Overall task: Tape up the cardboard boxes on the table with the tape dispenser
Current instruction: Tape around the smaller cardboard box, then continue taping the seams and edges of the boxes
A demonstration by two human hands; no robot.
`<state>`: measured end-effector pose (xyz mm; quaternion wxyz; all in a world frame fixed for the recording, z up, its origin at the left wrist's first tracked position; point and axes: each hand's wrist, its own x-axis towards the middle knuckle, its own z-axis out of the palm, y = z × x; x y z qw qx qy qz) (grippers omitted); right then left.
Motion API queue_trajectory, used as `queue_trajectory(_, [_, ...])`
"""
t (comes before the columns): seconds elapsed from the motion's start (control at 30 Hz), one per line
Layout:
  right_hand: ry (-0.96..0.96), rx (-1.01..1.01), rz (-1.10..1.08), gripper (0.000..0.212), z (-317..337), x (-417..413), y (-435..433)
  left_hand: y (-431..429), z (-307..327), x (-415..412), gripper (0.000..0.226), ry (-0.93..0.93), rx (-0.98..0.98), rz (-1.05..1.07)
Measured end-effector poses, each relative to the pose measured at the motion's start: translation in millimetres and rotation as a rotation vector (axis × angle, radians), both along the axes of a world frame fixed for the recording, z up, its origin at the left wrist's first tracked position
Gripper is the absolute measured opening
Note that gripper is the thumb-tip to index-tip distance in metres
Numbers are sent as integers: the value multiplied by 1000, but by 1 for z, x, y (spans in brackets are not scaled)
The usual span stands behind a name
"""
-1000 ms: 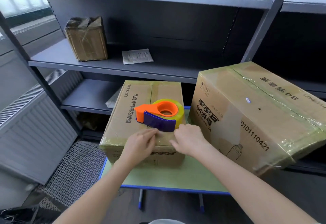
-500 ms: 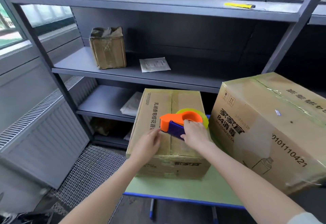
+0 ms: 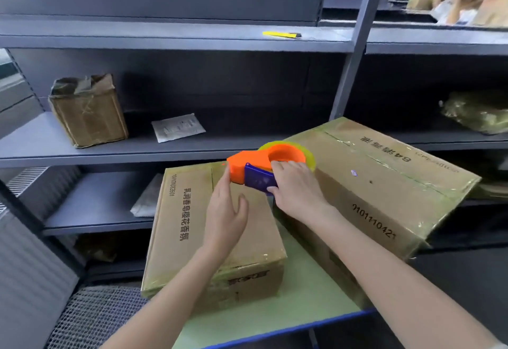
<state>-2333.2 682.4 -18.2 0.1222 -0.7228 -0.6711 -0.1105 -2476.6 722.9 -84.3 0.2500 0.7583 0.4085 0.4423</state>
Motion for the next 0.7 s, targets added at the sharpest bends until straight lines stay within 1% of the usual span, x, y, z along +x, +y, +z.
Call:
queue_trajectory(0.13, [-27, 30, -148, 46, 28, 49, -25, 2, 28, 58, 57, -22, 112, -116])
queue_trajectory(0.23, [-25, 6, -259, 43, 35, 88, -46, -2, 35, 106, 50, -10, 123, -219])
queue_trajectory(0.33, [-57, -23, -355, 39, 35, 121, -67, -10, 34, 148, 50, 12, 85, -289])
queue_trajectory(0.4, [-63, -48, -402, 40, 33, 139, -77, -17, 30, 169, 51, 26, 62, -335])
queue_trajectory(0.5, [-66, -93, -439, 41, 26, 155, -86, -25, 25, 188, 48, 42, 35, -390])
queue_trajectory(0.6, [-65, -98, -436, 37, 18, 162, -90, -28, 18, 196, 50, 81, 25, -382])
queue_trajectory(0.7, [-59, -84, -425, 39, 16, 164, -90, -29, 16, 196, 53, 87, 18, -373])
